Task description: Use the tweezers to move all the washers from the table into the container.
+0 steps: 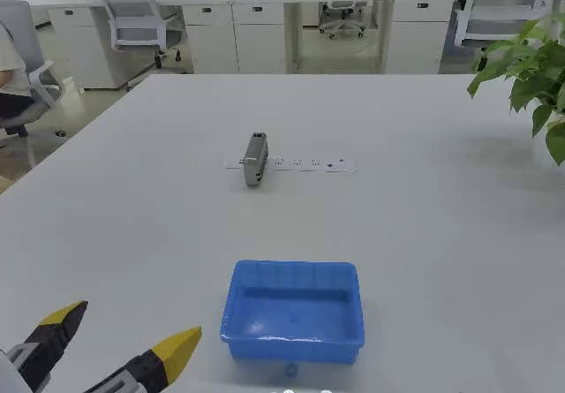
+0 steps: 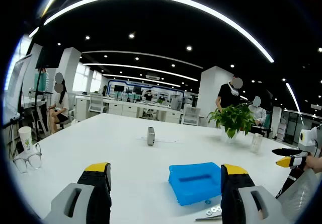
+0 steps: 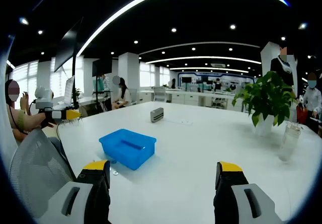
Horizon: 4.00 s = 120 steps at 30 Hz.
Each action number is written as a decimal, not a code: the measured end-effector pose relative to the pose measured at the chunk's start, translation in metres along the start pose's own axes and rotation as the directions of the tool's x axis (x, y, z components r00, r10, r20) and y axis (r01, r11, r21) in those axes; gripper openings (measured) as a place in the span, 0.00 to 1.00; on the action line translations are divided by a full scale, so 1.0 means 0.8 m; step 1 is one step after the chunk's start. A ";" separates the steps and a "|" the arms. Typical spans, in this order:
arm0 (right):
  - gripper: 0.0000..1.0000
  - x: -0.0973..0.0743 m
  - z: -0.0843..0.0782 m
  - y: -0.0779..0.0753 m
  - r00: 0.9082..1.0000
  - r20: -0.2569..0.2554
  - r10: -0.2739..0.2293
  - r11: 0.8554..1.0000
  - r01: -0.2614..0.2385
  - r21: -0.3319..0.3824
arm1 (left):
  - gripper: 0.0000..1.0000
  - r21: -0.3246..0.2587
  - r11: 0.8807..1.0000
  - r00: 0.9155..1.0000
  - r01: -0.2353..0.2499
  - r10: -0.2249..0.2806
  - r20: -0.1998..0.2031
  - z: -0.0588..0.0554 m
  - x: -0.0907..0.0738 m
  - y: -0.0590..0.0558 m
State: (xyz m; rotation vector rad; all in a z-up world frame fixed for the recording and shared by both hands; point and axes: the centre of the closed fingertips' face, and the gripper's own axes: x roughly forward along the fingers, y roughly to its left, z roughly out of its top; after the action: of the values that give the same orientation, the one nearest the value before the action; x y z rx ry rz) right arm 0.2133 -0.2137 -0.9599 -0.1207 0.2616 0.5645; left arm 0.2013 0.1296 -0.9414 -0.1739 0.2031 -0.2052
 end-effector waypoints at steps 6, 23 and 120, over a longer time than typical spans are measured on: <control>0.86 0.000 -0.002 0.001 1.000 -0.007 -0.006 1.000 0.006 -0.019 | 0.90 -0.009 1.000 1.000 0.005 -0.005 0.014 0.003 -0.001 0.002; 0.85 -0.001 -0.003 0.005 0.999 -0.027 -0.023 0.999 0.022 -0.036 | 0.89 -0.013 0.999 0.999 0.048 -0.048 0.003 -0.001 0.001 -0.008; 0.31 0.057 -0.061 0.173 0.727 -0.475 0.496 0.800 -0.595 -0.076 | 0.41 0.055 0.745 0.592 0.665 -0.481 -0.647 -0.139 -0.009 -0.099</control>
State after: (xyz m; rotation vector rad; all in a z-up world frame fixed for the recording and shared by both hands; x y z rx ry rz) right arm 0.1654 -0.0833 -1.0252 -0.4023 0.6869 1.1721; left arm 0.1553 0.0379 -1.0321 0.1448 0.7560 -0.9657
